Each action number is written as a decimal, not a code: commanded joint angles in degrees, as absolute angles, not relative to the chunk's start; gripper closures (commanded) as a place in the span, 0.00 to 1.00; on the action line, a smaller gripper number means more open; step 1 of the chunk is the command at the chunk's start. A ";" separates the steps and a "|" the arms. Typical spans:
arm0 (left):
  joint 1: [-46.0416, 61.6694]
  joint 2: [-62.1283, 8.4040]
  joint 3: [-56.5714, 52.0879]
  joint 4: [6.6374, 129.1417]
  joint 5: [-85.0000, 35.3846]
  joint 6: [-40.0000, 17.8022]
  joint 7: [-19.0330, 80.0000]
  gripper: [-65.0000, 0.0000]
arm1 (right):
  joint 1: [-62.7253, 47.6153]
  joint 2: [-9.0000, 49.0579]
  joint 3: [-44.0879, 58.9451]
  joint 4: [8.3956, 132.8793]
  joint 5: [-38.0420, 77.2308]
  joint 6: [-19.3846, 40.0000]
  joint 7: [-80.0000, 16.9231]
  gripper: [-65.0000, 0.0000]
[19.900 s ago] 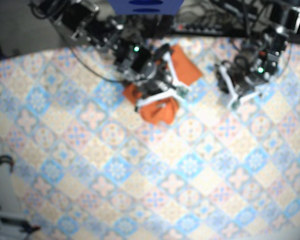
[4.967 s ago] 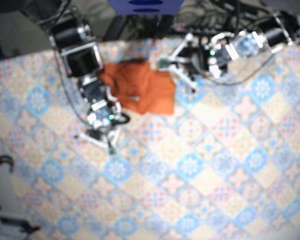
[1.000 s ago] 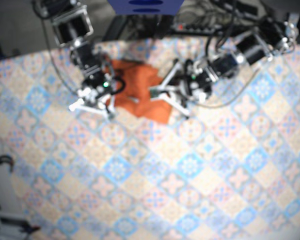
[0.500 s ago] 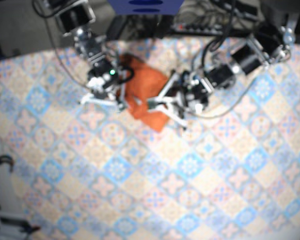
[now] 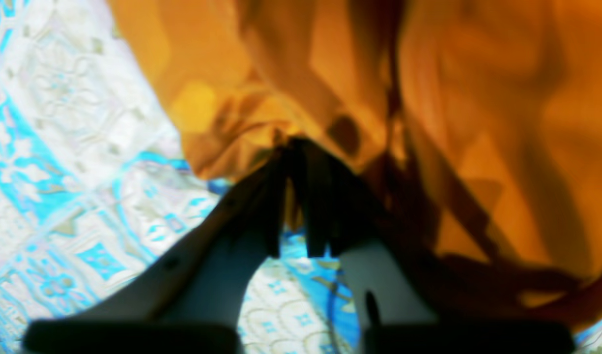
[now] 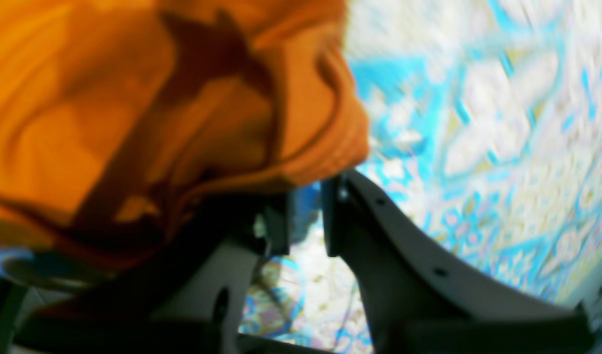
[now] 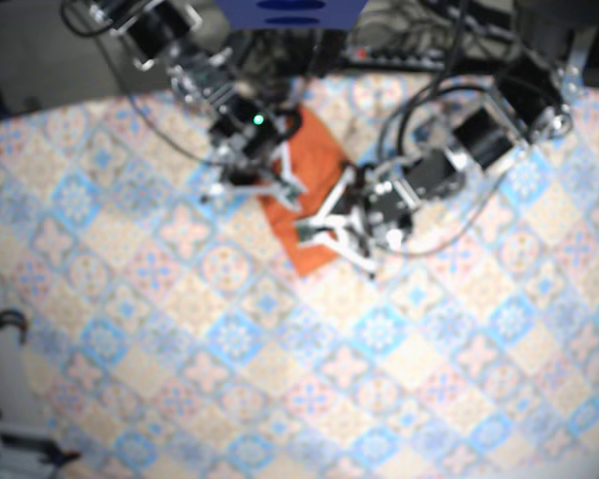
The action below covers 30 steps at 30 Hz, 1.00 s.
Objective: Fold the T-shirt properly
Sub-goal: 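Fold the bundle over with both grippers, tucking the edges together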
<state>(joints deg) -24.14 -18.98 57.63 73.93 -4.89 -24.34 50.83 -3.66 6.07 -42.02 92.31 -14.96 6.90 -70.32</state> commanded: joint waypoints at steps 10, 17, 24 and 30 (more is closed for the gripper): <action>-27.12 -16.13 57.27 74.51 -4.70 -24.13 50.33 0.89 | 0.13 5.85 -47.25 93.49 -15.08 6.90 -69.49 0.83; -27.82 -15.25 57.01 73.71 -4.62 -24.04 50.07 0.89 | 0.22 5.41 -48.48 93.49 -15.08 8.75 -69.05 0.83; -27.82 -12.79 52.18 69.23 -4.70 -24.04 48.66 0.89 | 3.30 4.26 -53.23 93.14 -14.99 8.75 -69.05 0.83; -27.38 -12.79 52.18 69.49 -4.70 -24.04 48.57 0.89 | 4.70 2.86 -53.58 93.05 -14.99 8.75 -69.14 0.83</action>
<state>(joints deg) -26.33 -13.34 52.47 68.47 -4.49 -24.21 49.47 3.46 3.73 -53.60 91.94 -14.55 9.02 -70.83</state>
